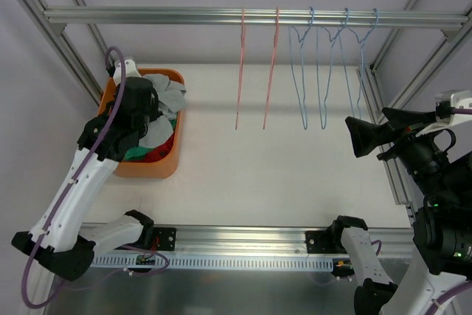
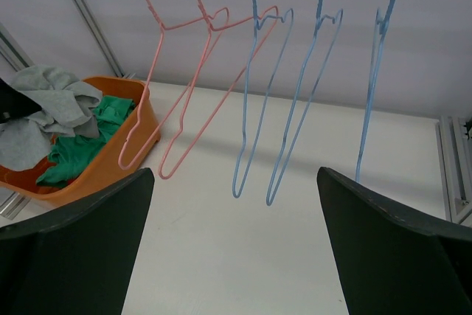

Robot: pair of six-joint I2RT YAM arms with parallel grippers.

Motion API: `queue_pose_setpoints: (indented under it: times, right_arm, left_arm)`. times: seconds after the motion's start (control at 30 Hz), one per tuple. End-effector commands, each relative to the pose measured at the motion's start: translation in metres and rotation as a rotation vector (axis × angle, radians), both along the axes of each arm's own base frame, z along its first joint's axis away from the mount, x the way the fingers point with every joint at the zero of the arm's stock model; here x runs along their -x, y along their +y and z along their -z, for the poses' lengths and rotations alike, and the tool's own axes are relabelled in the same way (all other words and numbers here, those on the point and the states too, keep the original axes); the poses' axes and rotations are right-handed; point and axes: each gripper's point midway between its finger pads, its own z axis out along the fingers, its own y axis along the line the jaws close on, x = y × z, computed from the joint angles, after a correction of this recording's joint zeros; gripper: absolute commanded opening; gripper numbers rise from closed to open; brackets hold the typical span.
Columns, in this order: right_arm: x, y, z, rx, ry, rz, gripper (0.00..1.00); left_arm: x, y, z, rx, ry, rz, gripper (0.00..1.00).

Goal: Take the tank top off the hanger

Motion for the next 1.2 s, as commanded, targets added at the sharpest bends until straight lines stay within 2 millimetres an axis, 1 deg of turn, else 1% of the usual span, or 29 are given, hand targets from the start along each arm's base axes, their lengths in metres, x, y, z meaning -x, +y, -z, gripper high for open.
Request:
queue_pose_setpoints:
  times: [0.0, 0.07, 0.1, 0.13, 0.17, 0.2, 0.23, 0.3, 0.33, 0.37, 0.43, 0.5, 0.57, 0.63, 0.67, 0.7, 0.73, 0.77, 0.8, 0.83, 0.87, 0.9, 0.93, 0.97, 1.03, 1.07, 1.1, 1.13, 1.17]
  right_arm:
    - [0.000, 0.008, -0.015, -0.015, -0.055, -0.048, 1.00]
    - [0.001, 0.011, -0.017, -0.017, -0.067, -0.066, 0.99]
    - [0.000, 0.012, -0.016, -0.026, -0.065, -0.076, 1.00]
    - [-0.001, 0.017, -0.015, -0.030, -0.064, -0.103, 1.00]
    - [-0.001, 0.018, -0.016, -0.034, -0.068, -0.115, 0.99]
    - [0.000, 0.021, -0.016, -0.043, -0.068, -0.128, 1.00]
    - [-0.001, 0.024, -0.015, -0.048, -0.069, -0.150, 0.99]
    - [-0.001, 0.027, -0.015, -0.068, -0.069, -0.169, 0.99]
    - [-0.001, 0.030, -0.016, -0.071, -0.076, -0.194, 0.99]
    - [0.000, 0.033, -0.016, -0.074, -0.078, -0.210, 0.99]
    - [0.003, 0.036, -0.015, -0.074, -0.077, -0.234, 0.99]
    - [0.003, 0.037, -0.011, -0.075, -0.072, -0.243, 0.99]
    - [0.000, 0.037, -0.005, -0.079, -0.054, -0.245, 0.99]
    - [-0.002, 0.037, -0.001, -0.081, -0.045, -0.243, 0.99]
    - [-0.005, 0.037, 0.001, -0.084, -0.035, -0.244, 0.99]
    - [-0.007, 0.037, 0.004, -0.086, -0.022, -0.251, 1.00]
    - [-0.008, 0.039, 0.005, -0.087, -0.017, -0.260, 0.99]
    - [-0.009, 0.039, 0.007, -0.088, -0.009, -0.264, 0.99]
    - [-0.011, 0.040, 0.009, -0.090, 0.000, -0.271, 0.99]
    - [-0.013, 0.041, 0.010, -0.091, 0.010, -0.282, 0.99]
    - [-0.015, 0.041, 0.012, -0.094, 0.019, -0.283, 1.00]
    - [-0.017, 0.041, 0.015, -0.096, 0.029, -0.285, 1.00]
    - [-0.020, 0.040, 0.018, -0.098, 0.042, -0.283, 0.99]
    - [-0.023, 0.039, 0.020, -0.091, 0.046, -0.283, 0.99]
    - [-0.032, 0.035, 0.030, -0.081, 0.082, -0.255, 0.99]
    - [-0.034, 0.038, 0.036, -0.063, 0.102, -0.266, 1.00]
    - [-0.047, 0.023, 0.044, -0.017, 0.110, -0.164, 0.99]
    - [-0.050, 0.012, 0.056, 0.006, 0.167, -0.096, 0.99]
    - [-0.056, 0.009, 0.068, 0.035, 0.217, -0.065, 1.00]
  left_arm:
    - [-0.023, 0.015, 0.011, 0.031, 0.074, -0.026, 0.00]
    - [-0.035, 0.020, 0.028, 0.085, 0.129, -0.057, 0.00]
    - [-0.043, 0.036, 0.043, 0.103, 0.168, -0.117, 0.00]
    - [-0.048, 0.040, 0.053, 0.128, 0.191, -0.136, 0.00]
    - [-0.053, 0.037, 0.066, 0.188, 0.221, -0.127, 0.00]
    - [-0.063, 0.048, 0.092, 0.217, 0.257, -0.162, 0.00]
    - [-0.067, 0.053, 0.107, 0.240, 0.281, -0.181, 0.00]
    - [-0.068, 0.068, 0.152, 0.281, 0.376, -0.279, 0.00]
    - [-0.068, 0.085, 0.164, 0.303, 0.383, -0.352, 0.00]
    - [-0.062, 0.091, 0.182, 0.326, 0.412, -0.409, 0.00]
    - [-0.063, 0.103, 0.200, 0.334, 0.425, -0.468, 0.00]
    - [-0.060, 0.103, 0.216, 0.329, 0.461, -0.482, 0.00]
    - [-0.061, 0.097, 0.222, 0.347, 0.479, -0.458, 0.00]
    - [-0.062, 0.095, 0.212, 0.355, 0.456, -0.436, 0.00]
    - [-0.062, 0.094, 0.202, 0.348, 0.431, -0.417, 0.05]
    - [-0.061, 0.095, 0.180, 0.352, 0.365, -0.401, 0.15]
    - [-0.061, 0.095, 0.167, 0.344, 0.331, -0.384, 0.28]
    - [-0.062, 0.096, 0.144, 0.329, 0.278, -0.356, 0.45]
    - [-0.055, 0.097, 0.121, 0.323, 0.222, -0.348, 0.53]
    - [-0.052, 0.100, 0.106, 0.308, 0.193, -0.347, 0.65]
    - [-0.050, 0.104, 0.081, 0.276, 0.144, -0.339, 0.89]
    - [-0.039, 0.106, 0.068, 0.257, 0.134, -0.342, 0.99]
    - [-0.034, 0.109, 0.057, 0.225, 0.125, -0.336, 0.99]
    - [-0.030, 0.112, 0.039, 0.205, 0.091, -0.333, 0.99]
    - [-0.016, 0.112, 0.023, 0.154, 0.084, -0.297, 0.99]
    - [-0.010, 0.104, 0.007, 0.157, 0.048, -0.234, 0.99]
    - [-0.007, 0.096, -0.001, 0.150, 0.034, -0.172, 0.99]
    - [-0.003, 0.089, -0.006, 0.111, 0.032, -0.092, 0.99]
    - [0.002, 0.081, -0.013, 0.103, 0.018, -0.029, 0.99]
